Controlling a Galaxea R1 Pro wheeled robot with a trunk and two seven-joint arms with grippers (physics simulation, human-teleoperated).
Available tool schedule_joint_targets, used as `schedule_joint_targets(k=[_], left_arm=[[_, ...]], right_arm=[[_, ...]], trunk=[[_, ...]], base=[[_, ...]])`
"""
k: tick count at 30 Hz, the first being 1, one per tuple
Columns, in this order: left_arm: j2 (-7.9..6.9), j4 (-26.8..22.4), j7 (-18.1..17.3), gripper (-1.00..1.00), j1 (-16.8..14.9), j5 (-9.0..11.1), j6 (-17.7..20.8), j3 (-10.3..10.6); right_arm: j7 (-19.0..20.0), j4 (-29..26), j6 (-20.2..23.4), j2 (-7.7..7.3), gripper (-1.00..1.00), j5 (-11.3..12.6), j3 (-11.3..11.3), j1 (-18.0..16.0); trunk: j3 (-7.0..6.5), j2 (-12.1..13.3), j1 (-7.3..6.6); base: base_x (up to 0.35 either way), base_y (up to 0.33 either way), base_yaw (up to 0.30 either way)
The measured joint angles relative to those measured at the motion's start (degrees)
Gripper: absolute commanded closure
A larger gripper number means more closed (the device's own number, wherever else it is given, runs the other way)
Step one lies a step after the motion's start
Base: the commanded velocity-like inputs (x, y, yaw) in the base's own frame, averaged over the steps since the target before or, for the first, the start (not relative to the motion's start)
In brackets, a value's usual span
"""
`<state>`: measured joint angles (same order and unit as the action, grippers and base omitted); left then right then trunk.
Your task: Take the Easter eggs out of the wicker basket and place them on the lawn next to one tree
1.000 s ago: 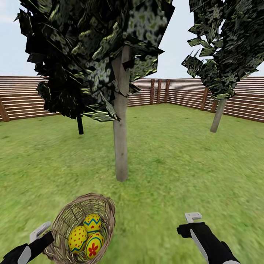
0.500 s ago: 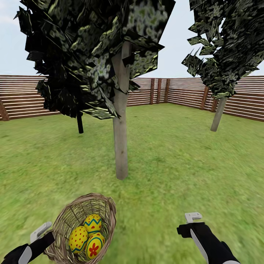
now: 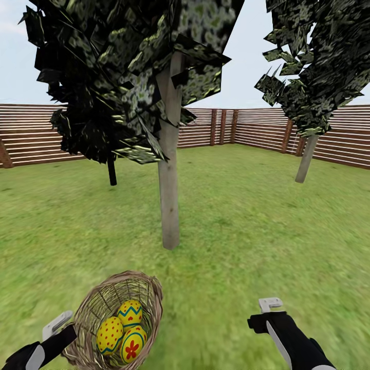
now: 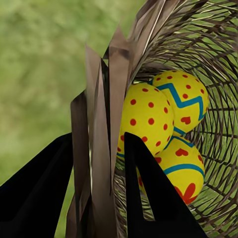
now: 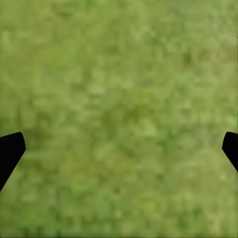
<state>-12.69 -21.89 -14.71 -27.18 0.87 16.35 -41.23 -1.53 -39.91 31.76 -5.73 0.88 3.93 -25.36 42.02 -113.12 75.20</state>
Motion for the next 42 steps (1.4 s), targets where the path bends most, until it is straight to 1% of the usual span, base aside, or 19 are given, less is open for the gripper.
schedule_joint_targets(k=[21,29,30,31,37,38,39,42], left_arm=[[0.0,0.0,0.0,1.0,0.0,0.0,0.0,0.1],[-0.03,0.1,0.0,1.0,0.0,0.4,0.1,-0.1],[-0.08,0.1,0.0,1.0,-0.1,0.4,0.2,0.0],[-0.05,-0.6,0.0,1.0,-0.1,0.5,1.3,0.0],[0.01,-0.6,-0.1,1.0,-0.1,0.4,1.3,0.1],[0.01,-0.6,0.0,-1.0,-0.1,0.4,1.2,0.1],[0.09,-0.1,-0.1,-1.0,0.0,0.3,-0.1,-0.1],[0.32,-0.1,-0.2,-1.0,0.0,0.3,-0.1,-0.1]], right_arm=[[0.0,1.0,-0.1,0.11,-1.0,0.0,0.0,0.0],[-0.1,1.1,-0.1,0.14,-1.0,0.0,0.0,0.0],[-0.1,1.1,-0.1,0.14,-1.0,0.0,0.0,0.0],[0.0,1.1,-0.1,0.14,-1.0,0.0,0.0,0.0],[-0.1,1.1,-0.1,0.11,-1.0,0.0,-0.1,0.0],[-0.1,1.1,-0.1,0.1,-1.0,0.0,-0.1,0.0],[-0.1,1.1,-0.1,0.09,-1.0,0.0,-0.1,0.0],[-0.1,1.1,-0.1,0.11,-1.0,0.0,0.0,0.0]], trunk=[[3.77,-8.4,4.61],[5.2,-11.6,6.36],[5.37,-12.0,6.57],[5.55,-12.5,6.79],[5.56,-12.5,6.8],[5.56,-12.5,6.8],[5.57,-12.5,6.82],[5.57,-12.5,6.82]], base=[[0.0,0.0,0.0],[0.0,0.0,0.0],[0.0,0.0,0.0],[0.0,0.0,0.0],[0.0,0.0,0.0],[0.0,0.0,0.0],[0.0,0.0,0.0],[0.0,0.0,0.0]])
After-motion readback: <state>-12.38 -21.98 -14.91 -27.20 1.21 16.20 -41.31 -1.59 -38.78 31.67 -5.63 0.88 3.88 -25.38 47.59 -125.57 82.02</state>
